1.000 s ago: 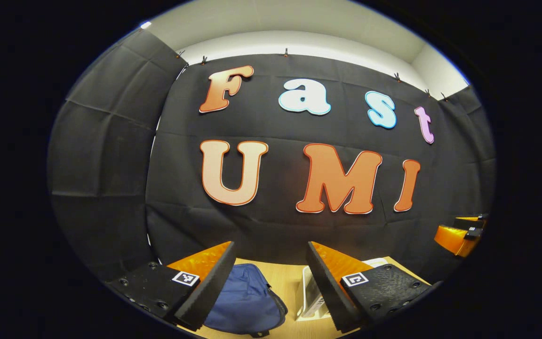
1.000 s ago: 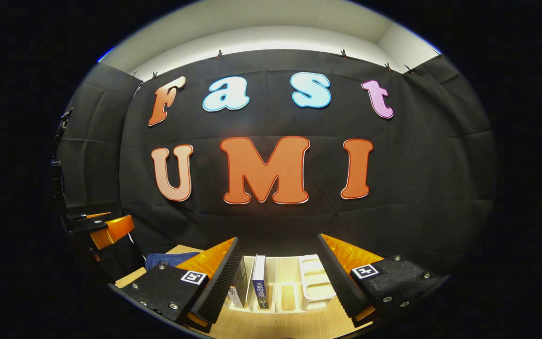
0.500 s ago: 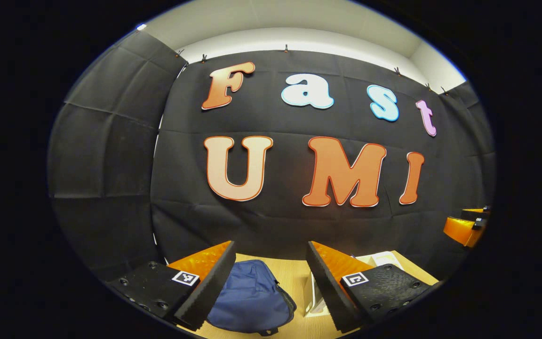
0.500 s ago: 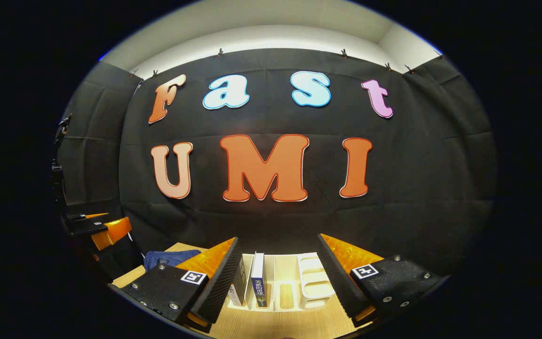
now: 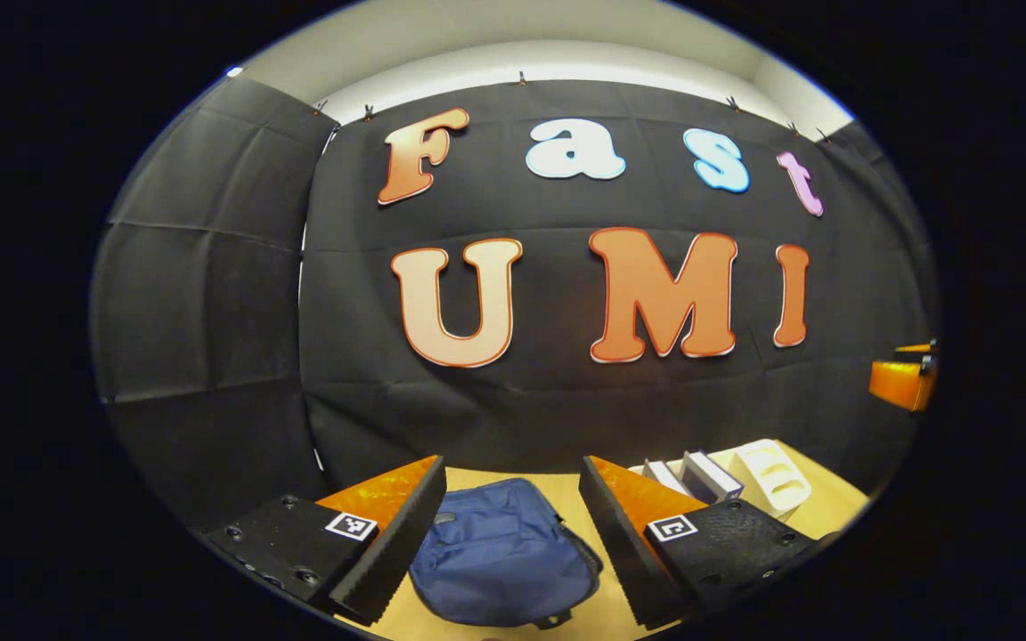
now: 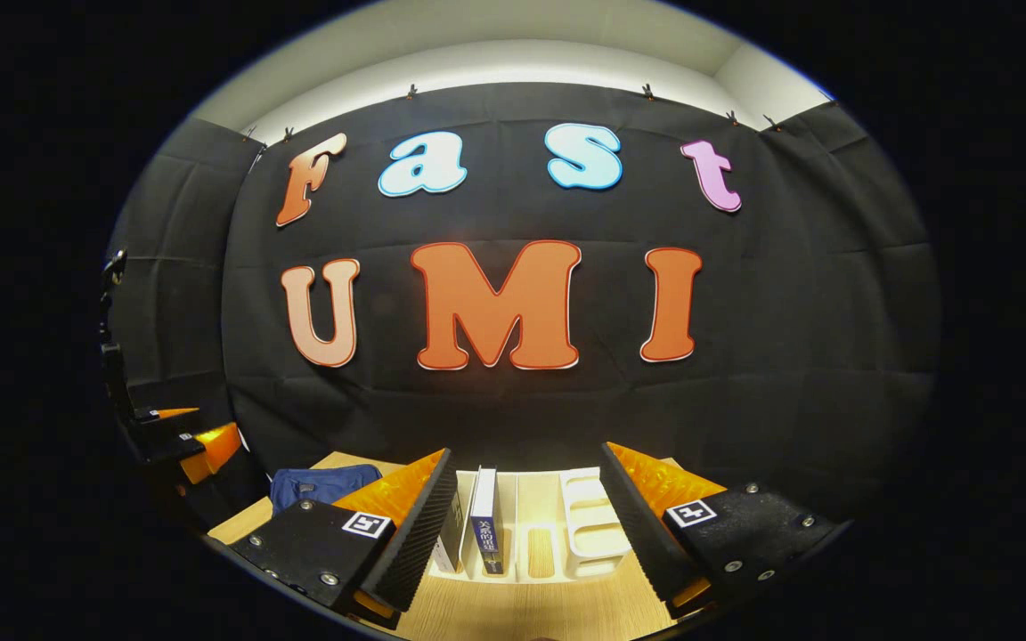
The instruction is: Open the schoolbag, grab two books from the bookshelf and put them into the schoolbag.
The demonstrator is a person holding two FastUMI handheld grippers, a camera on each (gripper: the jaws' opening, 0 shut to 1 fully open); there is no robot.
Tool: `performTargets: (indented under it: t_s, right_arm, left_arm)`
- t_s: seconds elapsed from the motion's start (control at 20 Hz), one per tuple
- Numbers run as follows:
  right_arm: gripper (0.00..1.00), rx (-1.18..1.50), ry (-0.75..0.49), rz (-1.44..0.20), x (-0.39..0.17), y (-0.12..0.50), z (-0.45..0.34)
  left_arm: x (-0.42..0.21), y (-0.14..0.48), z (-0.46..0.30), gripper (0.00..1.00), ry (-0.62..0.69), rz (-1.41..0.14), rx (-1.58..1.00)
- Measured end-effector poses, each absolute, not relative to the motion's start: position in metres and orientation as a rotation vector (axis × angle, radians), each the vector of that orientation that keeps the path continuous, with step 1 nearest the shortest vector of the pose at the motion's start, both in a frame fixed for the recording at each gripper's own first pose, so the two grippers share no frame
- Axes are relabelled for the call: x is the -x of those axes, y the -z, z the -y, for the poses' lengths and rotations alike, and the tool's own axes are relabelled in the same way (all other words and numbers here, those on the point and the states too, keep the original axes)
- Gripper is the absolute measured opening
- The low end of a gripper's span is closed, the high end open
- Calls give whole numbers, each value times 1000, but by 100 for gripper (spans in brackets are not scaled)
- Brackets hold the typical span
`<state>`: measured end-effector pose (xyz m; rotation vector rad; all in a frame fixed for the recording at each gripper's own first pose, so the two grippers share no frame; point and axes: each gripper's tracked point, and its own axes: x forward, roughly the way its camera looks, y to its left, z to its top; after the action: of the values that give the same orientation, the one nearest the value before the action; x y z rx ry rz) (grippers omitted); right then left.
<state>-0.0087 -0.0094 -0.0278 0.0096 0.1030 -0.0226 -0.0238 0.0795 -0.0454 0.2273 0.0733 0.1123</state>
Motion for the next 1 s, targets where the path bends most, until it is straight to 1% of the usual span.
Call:
performTargets:
  t_s: [0.05,0.15,0.2,0.25,0.3,0.4,0.45,0.5,0.55,0.65,0.75,1.0]
  right_arm:
    - [96,-10,27,-111,8,31,11]
    - [96,-13,30,-125,6,36,14]
    - [96,-12,32,-131,6,38,15]
    - [96,-9,37,-137,5,41,17]
    - [96,-3,41,-146,4,43,19]
    - [96,8,46,-166,3,48,21]
    - [96,13,49,-178,2,51,23]
    - [96,20,50,-190,3,53,24]
    - [96,31,51,-201,2,55,25]
    - [96,50,58,-217,1,58,30]
    - [96,49,64,-225,1,61,33]
    - [96,58,95,-249,-5,77,54]
  left_arm:
    - [24,56,-85,93,-118,-91,-254]
    - [26,79,-101,96,-142,-124,-307]
    - [29,85,-108,97,-149,-102,-330]
    - [32,94,-112,95,-156,-92,-365]
    - [34,101,-115,100,-163,-85,-412]
    - [39,110,-117,100,-179,-47,-449]
    - [40,115,-115,100,-173,-32,-429]
    - [40,118,-112,95,-169,-14,-398]
    - [37,126,-109,95,-176,-15,-403]
    - [22,148,-116,95,-214,-70,-509]
    - [8,176,-114,95,-199,-135,-592]
    - [-2,252,-68,95,-56,-248,-797]
